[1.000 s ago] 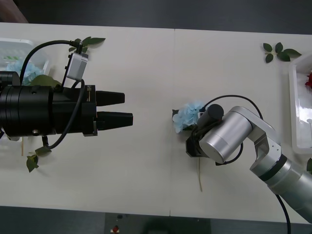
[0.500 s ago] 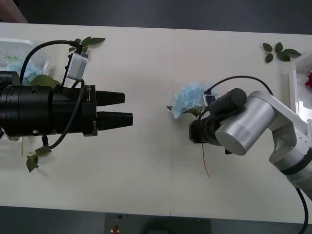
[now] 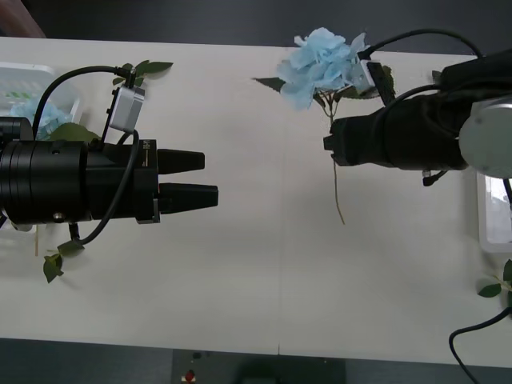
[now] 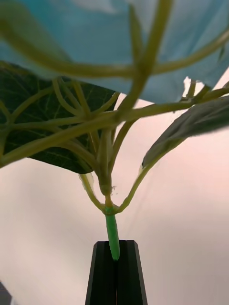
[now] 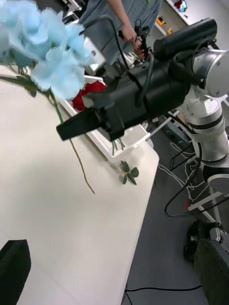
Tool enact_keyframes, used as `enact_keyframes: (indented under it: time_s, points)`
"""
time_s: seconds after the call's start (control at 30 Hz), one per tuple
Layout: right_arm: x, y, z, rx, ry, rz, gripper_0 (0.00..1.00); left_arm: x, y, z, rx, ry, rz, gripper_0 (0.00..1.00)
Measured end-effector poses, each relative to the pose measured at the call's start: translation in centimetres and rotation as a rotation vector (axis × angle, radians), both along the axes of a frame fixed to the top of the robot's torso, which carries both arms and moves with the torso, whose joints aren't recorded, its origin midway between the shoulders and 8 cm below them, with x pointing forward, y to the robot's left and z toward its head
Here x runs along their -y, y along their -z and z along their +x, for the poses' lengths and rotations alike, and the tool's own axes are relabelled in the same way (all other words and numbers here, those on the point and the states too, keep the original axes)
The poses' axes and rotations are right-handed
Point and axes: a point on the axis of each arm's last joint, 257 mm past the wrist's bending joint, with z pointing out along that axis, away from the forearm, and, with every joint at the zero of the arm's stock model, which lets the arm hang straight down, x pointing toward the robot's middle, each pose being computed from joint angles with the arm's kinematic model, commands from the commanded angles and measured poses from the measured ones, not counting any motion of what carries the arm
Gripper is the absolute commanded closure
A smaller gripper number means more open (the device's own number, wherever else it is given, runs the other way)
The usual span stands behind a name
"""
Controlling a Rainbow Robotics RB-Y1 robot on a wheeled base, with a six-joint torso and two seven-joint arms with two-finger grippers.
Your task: Put the red flowers into the right box and the blue flowers into the left box
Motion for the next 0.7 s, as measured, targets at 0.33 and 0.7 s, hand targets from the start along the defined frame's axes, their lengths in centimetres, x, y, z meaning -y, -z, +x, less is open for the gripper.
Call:
enact_keyframes:
  time_s: [0.33, 0.7]
  points:
    - [-2.7, -6.5, -2.5, 0.026, -0.260, 0.409, 1.00, 0.2, 0.2, -0.1, -0.008, 0.004, -0.006, 0.00]
    - [-6.9, -10.7, -5.7, 0.068, -0.495, 0.528, 1.00, 2.9, -2.7, -0.5, -0.034, 0.030, -0.144, 0.00]
